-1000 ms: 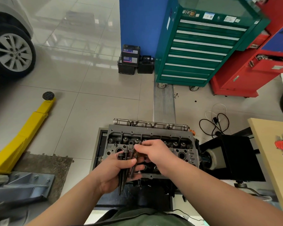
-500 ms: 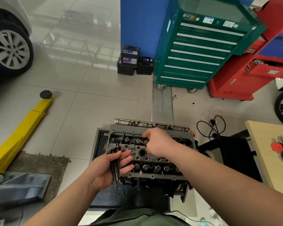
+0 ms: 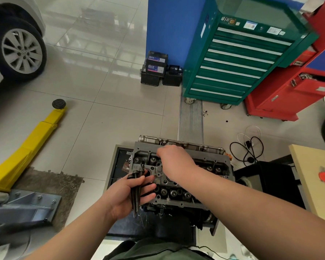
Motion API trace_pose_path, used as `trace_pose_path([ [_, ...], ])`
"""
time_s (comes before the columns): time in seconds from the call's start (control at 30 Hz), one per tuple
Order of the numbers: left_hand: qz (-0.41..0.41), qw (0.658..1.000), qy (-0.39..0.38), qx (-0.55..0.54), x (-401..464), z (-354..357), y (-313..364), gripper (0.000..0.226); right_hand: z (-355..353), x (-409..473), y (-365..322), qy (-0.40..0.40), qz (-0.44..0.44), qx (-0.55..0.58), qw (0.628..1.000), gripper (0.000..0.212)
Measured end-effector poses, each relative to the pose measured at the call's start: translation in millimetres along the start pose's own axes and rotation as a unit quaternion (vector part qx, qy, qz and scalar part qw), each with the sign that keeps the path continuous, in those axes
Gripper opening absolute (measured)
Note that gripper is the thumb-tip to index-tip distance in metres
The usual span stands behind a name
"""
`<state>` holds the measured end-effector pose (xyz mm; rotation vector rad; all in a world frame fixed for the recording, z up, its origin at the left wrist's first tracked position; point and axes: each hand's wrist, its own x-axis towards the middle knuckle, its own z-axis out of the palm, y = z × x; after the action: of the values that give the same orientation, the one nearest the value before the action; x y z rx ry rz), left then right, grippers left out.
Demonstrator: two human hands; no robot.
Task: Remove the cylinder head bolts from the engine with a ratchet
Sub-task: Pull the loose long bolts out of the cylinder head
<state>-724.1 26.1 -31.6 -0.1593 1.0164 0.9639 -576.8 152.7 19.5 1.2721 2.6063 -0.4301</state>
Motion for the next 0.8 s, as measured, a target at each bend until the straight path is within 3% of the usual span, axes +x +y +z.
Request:
trace_pose_path([
  [0.23,0.018,1.0,-0.005,-0.02,-5,-8,-3,0.042,17,13,-2,-0.011,-0.013,0.003,1.0,0.036],
  [0.33,0.027,0.998,0.004,-0.05,-9,-15,-3,0.039,33,10,-3,0.036,-0.029,0.039,0.998,0.05],
  [0.43,0.033,0.997,0.01,-0.073,-14,-22,-1,0.033,49,8,-2,-0.038,-0.025,0.046,0.998,0.069],
  [0.53,0.037,0.996,0.015,-0.078,-16,-26,2,0.031,62,-2,5,-0.082,-0.02,0.025,0.996,0.072],
  [0.67,0.038,0.999,-0.004,-0.005,-25,-36,3,0.035,60,-25,-16,0.07,-0.026,0.109,0.991,0.053],
  [0.8,0.009,0.98,-0.098,0.172,-42,-50,0,0.035,53,-36,-59,-0.101,-0.007,0.291,0.951,0.041],
])
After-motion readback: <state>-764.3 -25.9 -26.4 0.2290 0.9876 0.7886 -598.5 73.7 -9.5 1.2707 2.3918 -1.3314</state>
